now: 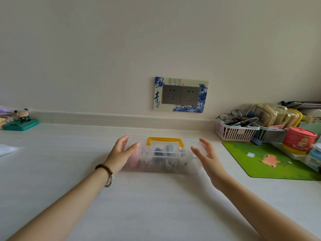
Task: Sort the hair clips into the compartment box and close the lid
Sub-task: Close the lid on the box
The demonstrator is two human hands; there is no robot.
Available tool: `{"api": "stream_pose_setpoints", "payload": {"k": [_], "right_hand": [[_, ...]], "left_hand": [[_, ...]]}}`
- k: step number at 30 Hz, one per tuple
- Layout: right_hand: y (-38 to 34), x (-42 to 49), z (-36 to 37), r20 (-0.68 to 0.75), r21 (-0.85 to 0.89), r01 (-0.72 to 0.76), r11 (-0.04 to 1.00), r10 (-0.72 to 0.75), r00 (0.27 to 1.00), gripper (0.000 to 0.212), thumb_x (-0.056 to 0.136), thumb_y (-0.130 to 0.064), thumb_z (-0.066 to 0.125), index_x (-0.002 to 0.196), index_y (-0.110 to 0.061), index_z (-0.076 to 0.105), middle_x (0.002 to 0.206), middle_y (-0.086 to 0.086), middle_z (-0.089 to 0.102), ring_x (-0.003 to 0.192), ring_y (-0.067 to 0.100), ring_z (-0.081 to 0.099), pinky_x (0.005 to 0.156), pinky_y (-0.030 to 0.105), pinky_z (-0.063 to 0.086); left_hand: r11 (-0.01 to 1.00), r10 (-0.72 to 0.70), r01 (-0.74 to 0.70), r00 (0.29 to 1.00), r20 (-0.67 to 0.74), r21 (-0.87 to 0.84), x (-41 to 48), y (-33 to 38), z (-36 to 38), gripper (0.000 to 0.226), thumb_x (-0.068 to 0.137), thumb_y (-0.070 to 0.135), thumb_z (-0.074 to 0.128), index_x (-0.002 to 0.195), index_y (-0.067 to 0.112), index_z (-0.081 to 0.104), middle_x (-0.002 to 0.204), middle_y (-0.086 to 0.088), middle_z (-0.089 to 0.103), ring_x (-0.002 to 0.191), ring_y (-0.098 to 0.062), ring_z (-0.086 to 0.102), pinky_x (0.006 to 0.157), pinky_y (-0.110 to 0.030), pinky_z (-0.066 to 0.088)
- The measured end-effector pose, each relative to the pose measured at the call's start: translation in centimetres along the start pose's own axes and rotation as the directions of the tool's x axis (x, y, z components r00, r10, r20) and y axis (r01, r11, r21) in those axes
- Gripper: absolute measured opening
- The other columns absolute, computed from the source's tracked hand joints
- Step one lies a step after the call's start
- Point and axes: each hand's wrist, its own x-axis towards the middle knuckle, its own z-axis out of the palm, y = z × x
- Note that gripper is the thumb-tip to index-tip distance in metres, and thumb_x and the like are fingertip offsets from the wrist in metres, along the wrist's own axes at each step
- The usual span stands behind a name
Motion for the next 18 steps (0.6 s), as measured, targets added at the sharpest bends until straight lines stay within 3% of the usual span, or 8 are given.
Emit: {"api": "stream_pose_setpoints", "payload": {"k": [5, 7, 10, 13, 15, 18], "right_hand": [[-0.6, -0.2, 0.1, 0.018, -0.048, -0.007, 0.999, 0.007, 1.000, 0.059, 0.087, -0.037, 0.058, 0.140, -0.028, 0.032, 0.153, 0.003, 0.026, 0.138, 0.019, 0.027, 0.101, 0.031, 0.028], [-1.2, -0.7, 0.0, -0.007, -0.203, 0.135, 0.970, -0.139, 0.990, 0.054, 0.089, -0.034, 0.057, 0.137, -0.026, 0.036, 0.151, 0.003, 0.030, 0.138, 0.017, 0.028, 0.106, 0.031, 0.026], [-1.8, -2.1, -0.5, 0.124, -0.548, 0.432, 0.716, -0.441, 0.889, 0.050, 0.090, -0.045, 0.048, 0.137, -0.033, 0.038, 0.153, -0.005, 0.026, 0.140, 0.012, 0.022, 0.113, 0.033, 0.020], [-1.3, -3.6, -0.7, 0.360, -0.691, 0.568, 0.448, -0.467, 0.807, 0.051, 0.092, -0.060, 0.024, 0.142, -0.046, 0.022, 0.154, -0.018, 0.012, 0.144, 0.003, 0.001, 0.117, 0.031, -0.001], [-0.6, -4.1, -0.8, 0.449, -0.720, 0.597, 0.353, -0.420, 0.789, 0.053, 0.092, -0.060, 0.016, 0.143, -0.048, 0.010, 0.154, -0.021, 0.005, 0.143, -0.001, -0.008, 0.117, 0.030, -0.009], [-0.3, -3.7, -1.2, 0.454, -0.741, 0.577, 0.344, -0.378, 0.807, 0.052, 0.092, -0.059, 0.011, 0.142, -0.050, -0.001, 0.153, -0.023, -0.001, 0.141, -0.002, -0.015, 0.116, 0.029, -0.015]], "left_hand": [[0.997, 0.060, -0.058, 0.997, -0.041, 0.054, -0.3, 0.7, 0.3, 0.062, 0.084, 0.035, 0.062, 0.138, 0.027, 0.032, 0.149, 0.002, 0.031, 0.127, -0.004, 0.029, 0.103, -0.026, 0.027], [0.962, 0.201, -0.188, 0.978, -0.048, 0.197, -1.1, 1.4, 0.4, 0.058, 0.087, 0.036, 0.056, 0.139, 0.030, 0.030, 0.148, 0.003, 0.029, 0.131, -0.009, 0.029, 0.105, -0.028, 0.026], [0.721, 0.411, -0.418, 0.900, 0.145, 0.553, -2.8, 2.3, 0.6, 0.054, 0.088, 0.057, 0.038, 0.138, 0.036, 0.033, 0.150, 0.003, 0.028, 0.139, -0.016, 0.021, 0.113, -0.034, 0.018], [0.428, 0.403, -0.475, 0.862, 0.308, 0.769, -4.4, 2.1, 1.2, 0.062, 0.082, 0.069, 0.015, 0.139, 0.046, 0.023, 0.153, 0.010, 0.020, 0.142, -0.017, 0.009, 0.115, -0.043, 0.012], [0.401, 0.393, -0.480, 0.860, 0.326, 0.780, -4.8, 2.0, 1.5, 0.063, 0.081, 0.069, 0.011, 0.140, 0.047, 0.020, 0.154, 0.011, 0.017, 0.141, -0.020, 0.008, 0.115, -0.041, 0.013], [0.413, 0.359, -0.481, 0.866, 0.347, 0.773, -4.1, 2.1, 2.1, 0.061, 0.082, 0.069, 0.010, 0.139, 0.049, 0.017, 0.153, 0.011, 0.020, 0.139, -0.021, 0.010, 0.113, -0.037, 0.017]]}}
